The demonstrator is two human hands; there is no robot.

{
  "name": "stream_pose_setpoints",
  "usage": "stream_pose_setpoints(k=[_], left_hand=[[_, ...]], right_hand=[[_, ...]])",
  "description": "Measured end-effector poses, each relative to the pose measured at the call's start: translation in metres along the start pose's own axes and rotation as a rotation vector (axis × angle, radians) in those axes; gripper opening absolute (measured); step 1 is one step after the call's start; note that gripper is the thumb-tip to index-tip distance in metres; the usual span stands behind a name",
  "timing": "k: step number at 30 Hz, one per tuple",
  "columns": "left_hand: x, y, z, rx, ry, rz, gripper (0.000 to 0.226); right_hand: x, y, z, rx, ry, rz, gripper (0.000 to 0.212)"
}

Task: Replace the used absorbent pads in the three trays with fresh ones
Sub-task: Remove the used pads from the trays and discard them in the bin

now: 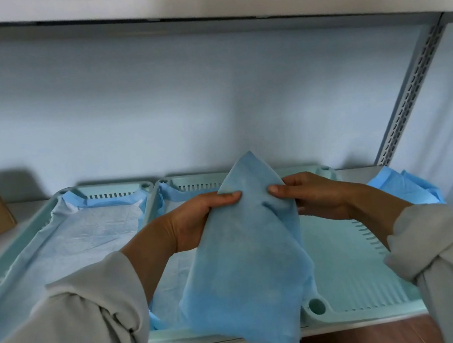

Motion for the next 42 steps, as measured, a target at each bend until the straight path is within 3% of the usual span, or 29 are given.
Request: stream_pose_setpoints(k=[5,7,10,12,14,17,18,21,24,25,27,29,32,35,38,42], left_hand=[[0.007,-0.022,0.002,0.266,0.085,0.063,0.016],[0.005,-0.024,0.003,0.261,0.078,0.060,0.017],[0.001,-0.027,0.007,0.251,0.052,0.070,0.023],[0.000,-0.029,0.007,0.266,0.051,0.069,0.026],[0.002,-0.031,0.007,0.284,0.062,0.067,0.032],[0.004,-0.033,0.006,0.319,0.069,0.070,0.039],[0.003,-0.034,0.005,0.321,0.066,0.075,0.040],[0.001,-0.031,0.004,0.283,0.063,0.059,0.034],[0.003,-0.027,0.007,0.263,0.116,-0.036,0.024],[0.004,-0.026,0.009,0.265,0.138,-0.067,0.022],[0.007,-0.023,0.013,0.265,0.172,-0.086,0.020],[0.007,-0.021,0.014,0.274,0.180,-0.046,0.020],[0.003,-0.019,0.013,0.283,0.173,0.004,0.029],[0.001,-0.017,0.011,0.260,0.174,0.006,0.033],[0.004,-0.014,0.011,0.304,0.168,-0.053,0.037],[0.011,-0.023,0.013,0.465,0.271,0.002,0.027]], right_hand=[[0.024,-0.001,-0.012,-0.145,0.257,-0.149,0.026],[0.032,-0.004,-0.016,-0.067,0.292,-0.209,0.004],[0.022,-0.031,-0.015,0.367,0.122,0.107,0.016],[0.018,-0.045,-0.017,0.496,0.082,0.240,0.022],[0.024,-0.040,-0.019,0.378,0.156,0.212,0.016],[0.045,-0.013,-0.028,0.113,0.302,0.136,0.029],[0.047,-0.011,-0.029,0.106,0.292,0.145,0.032],[0.042,-0.022,-0.027,0.216,0.075,0.603,0.028],[0.042,-0.020,-0.029,0.108,-0.090,0.943,0.061],[0.047,-0.011,-0.030,0.026,-0.095,0.937,0.070],[0.060,0.003,-0.030,-0.044,-0.043,0.802,0.065],[0.068,0.001,-0.027,0.054,0.034,0.630,0.063],[0.070,-0.020,-0.023,0.298,0.024,0.584,0.068],[0.056,-0.023,-0.026,0.311,-0.039,0.612,0.043],[0.048,-0.025,-0.026,0.301,-0.069,0.599,0.037],[0.044,-0.034,-0.026,0.491,-0.111,0.466,0.031]])
Point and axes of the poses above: each hand's wrist, its own z-axis towards the middle knuckle, its own y-axis out of the palm, x = y × z, the point moved 6 cm from there along z, towards the middle knuckle, and after that the axes turned 6 degrees about -x, right-handed, at the moved point
